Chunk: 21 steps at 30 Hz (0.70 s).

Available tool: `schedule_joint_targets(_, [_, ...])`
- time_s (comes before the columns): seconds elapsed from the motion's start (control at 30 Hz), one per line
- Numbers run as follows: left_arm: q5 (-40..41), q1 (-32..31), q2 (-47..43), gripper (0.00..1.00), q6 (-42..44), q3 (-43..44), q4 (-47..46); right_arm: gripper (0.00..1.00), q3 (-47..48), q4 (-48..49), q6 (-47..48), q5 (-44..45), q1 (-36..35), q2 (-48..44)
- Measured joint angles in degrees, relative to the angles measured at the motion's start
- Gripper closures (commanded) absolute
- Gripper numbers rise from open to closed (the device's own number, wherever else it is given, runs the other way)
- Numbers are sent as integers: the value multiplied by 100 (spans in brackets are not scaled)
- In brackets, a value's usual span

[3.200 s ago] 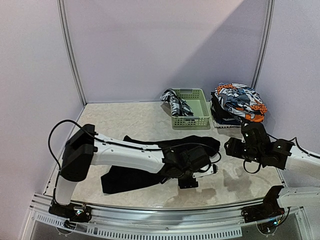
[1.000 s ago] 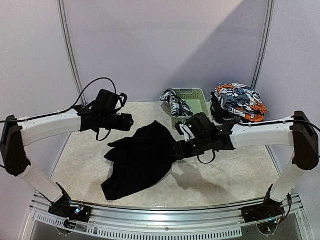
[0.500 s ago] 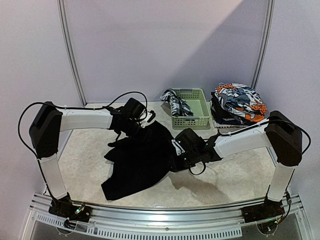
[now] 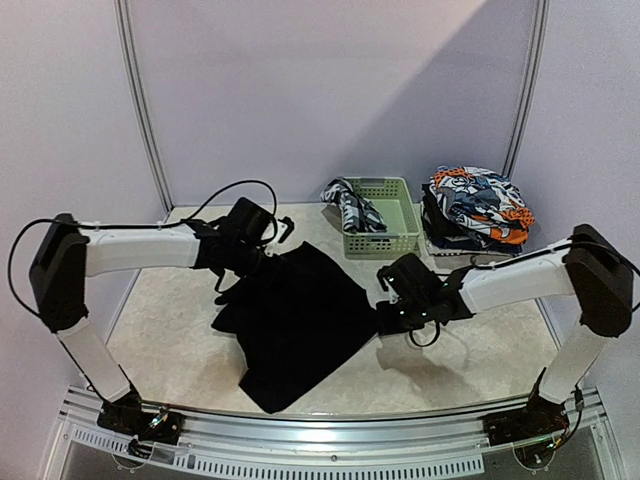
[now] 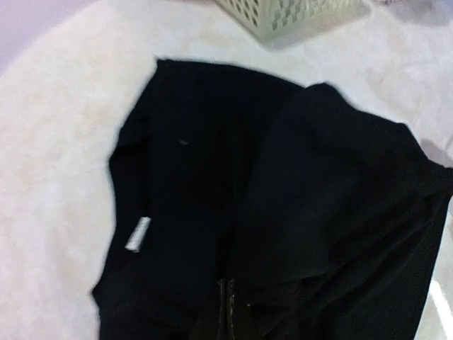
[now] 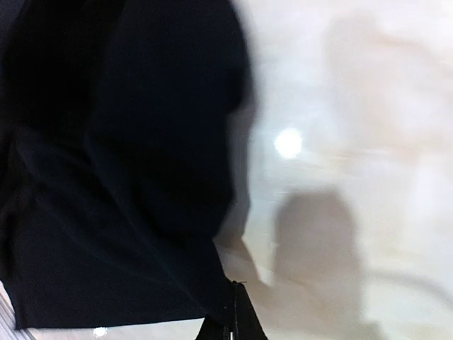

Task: Fold and stack the mixed laundry pile
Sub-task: Adjust the crumpled T-shirt at the center of the board.

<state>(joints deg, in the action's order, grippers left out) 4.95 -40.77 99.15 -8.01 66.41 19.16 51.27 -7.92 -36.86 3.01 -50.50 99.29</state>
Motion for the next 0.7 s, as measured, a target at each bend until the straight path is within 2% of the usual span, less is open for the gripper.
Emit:
schedule_joint_targets(0.17, [400, 0, -1266, 100, -267, -527, -2, 100, -328, -498, -20, 455, 321, -1134])
schedule_joint_targets(0.4, [892, 0, -2396, 100, -713, -1513, 90, 100, -636, -1145, -28, 833, 999, -2131])
schedule_joint_targets(0.57, [1058, 0, -3163, 100, -1110, -2354, 234, 100, -654, -1432, 9, 1056, 1574, -2341])
schedule_joint_targets(0.7, [1043, 0, -3674, 100, -1493, -2900, 212, 100, -404, -1622, 107, 1139, 1803, -2074])
